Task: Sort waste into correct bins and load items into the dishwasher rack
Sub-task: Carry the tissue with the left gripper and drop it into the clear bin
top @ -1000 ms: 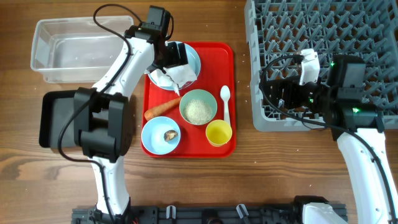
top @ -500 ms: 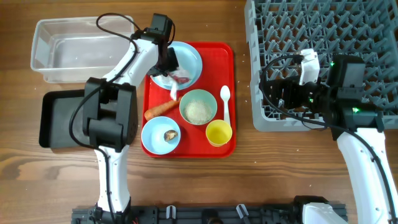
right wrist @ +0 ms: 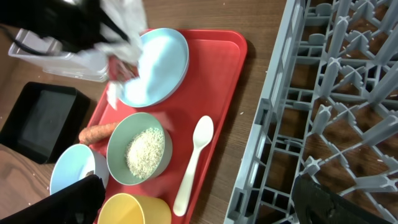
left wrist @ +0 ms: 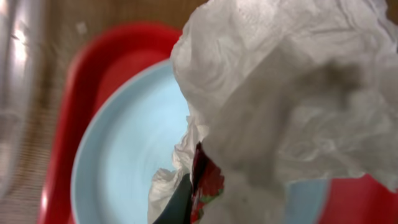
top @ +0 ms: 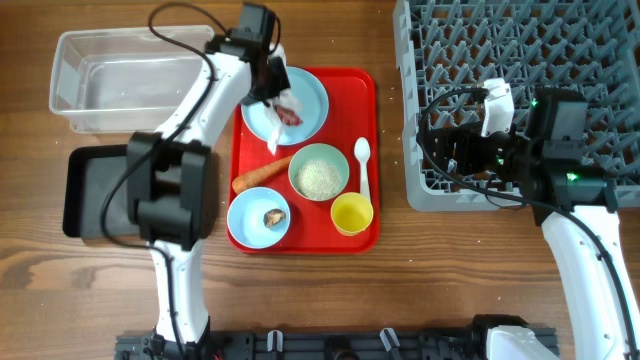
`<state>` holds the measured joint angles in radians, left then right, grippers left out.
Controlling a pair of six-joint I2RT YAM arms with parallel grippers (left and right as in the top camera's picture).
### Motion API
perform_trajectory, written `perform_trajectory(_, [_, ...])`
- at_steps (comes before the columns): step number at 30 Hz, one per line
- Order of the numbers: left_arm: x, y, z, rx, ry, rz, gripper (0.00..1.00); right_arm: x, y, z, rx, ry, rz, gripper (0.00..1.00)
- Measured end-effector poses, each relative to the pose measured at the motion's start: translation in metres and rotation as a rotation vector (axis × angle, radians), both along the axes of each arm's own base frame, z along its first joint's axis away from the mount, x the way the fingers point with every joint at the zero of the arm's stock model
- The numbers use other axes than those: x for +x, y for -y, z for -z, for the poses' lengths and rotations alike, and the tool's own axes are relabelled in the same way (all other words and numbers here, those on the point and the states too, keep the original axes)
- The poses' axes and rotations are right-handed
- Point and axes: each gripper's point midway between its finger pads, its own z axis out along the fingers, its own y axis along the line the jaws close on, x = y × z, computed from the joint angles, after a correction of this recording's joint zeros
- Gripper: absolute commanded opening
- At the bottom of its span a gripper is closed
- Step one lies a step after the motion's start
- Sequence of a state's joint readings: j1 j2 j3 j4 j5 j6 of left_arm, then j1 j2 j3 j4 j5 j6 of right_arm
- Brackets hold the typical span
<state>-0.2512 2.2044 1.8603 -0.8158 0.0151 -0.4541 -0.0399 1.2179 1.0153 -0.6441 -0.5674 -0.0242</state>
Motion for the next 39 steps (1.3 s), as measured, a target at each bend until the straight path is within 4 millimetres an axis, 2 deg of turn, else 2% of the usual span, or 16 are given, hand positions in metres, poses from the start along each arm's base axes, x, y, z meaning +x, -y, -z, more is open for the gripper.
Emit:
perform_trajectory(2, [0.011, -0.008, -0.052, -0.001, 0.120, -0.024, 0.04, 0.000, 0.000, 0.000, 0.000, 0.000, 0.000, 1.00])
perform_trajectory(3, [0.013, -0.014, -0.068, 0.003, 0.157, -0.039, 0.04, 0.000, 0.000, 0.000, 0.000, 0.000, 0.000, 1.00])
perform_trajectory(6, [0.020, -0.056, -0.122, 0.038, 0.280, -0.133, 0.04, 0.000, 0.000, 0.000, 0.000, 0.000, 0.000, 1.00])
perform_trajectory(10, [0.031, -0.125, -0.134, 0.111, 0.330, -0.281, 0.06, 0.000, 0.000, 0.000, 0.000, 0.000, 0.000, 1.00])
perform_trajectory(12, [0.037, -0.163, -0.134, 0.137, 0.352, -0.359, 0.15, 0.000, 0.000, 0.000, 0.000, 0.000, 0.000, 1.00])
perform_trajectory(15, [0.044, -0.206, -0.132, 0.161, 0.382, -0.441, 0.45, 0.000, 0.000, 0.000, 0.000, 0.000, 0.000, 1.00])
perform_trajectory(17, [0.052, -0.234, -0.121, 0.174, 0.393, -0.496, 0.91, 0.000, 0.000, 0.000, 0.000, 0.000, 0.000, 1.00])
perform_trajectory(18, [0.052, -0.239, -0.114, 0.181, 0.382, -0.501, 1.00, 0.000, 0.000, 0.000, 0.000, 0.000, 0.000, 1.00])
perform_trajectory(22, [0.059, -0.243, -0.084, 0.187, 0.342, -0.507, 1.00, 0.000, 0.000, 0.000, 0.001, 0.000, 0.000, 1.00])
perform_trajectory(24, [0.060, -0.242, -0.078, 0.188, 0.330, -0.504, 1.00, 0.000, 0.000, 0.000, 0.000, 0.000, 0.000, 1.00])
perform_trajectory(28, [0.059, -0.237, -0.084, 0.168, 0.338, -0.491, 1.00, 0.000, 0.000, 0.000, 0.000, 0.000, 0.000, 1.00])
perform_trajectory(30, [0.055, -0.226, -0.094, 0.130, 0.335, -0.443, 1.00, 0.000, 0.000, 0.000, 0.000, 0.000, 0.000, 1.00])
perform_trajectory(34, [0.034, -0.187, -0.131, 0.049, 0.326, -0.298, 1.00, 0.000, 0.000, 0.000, 0.001, 0.000, 0.000, 1.00])
perform_trajectory(35, [0.022, -0.166, -0.148, 0.020, 0.326, -0.250, 1.00, 0.000, 0.000, 0.000, 0.001, -0.001, 0.000, 1.00])
perform_trajectory(37, [0.002, -0.143, -0.150, 0.007, 0.263, -0.198, 1.00, 0.000, 0.000, 0.000, 0.000, -0.001, 0.000, 1.00])
perform_trajectory(39, [-0.025, -0.112, -0.139, 0.001, 0.152, -0.131, 1.00, 0.000, 0.000, 0.000, 0.001, -0.001, 0.000, 1.00])
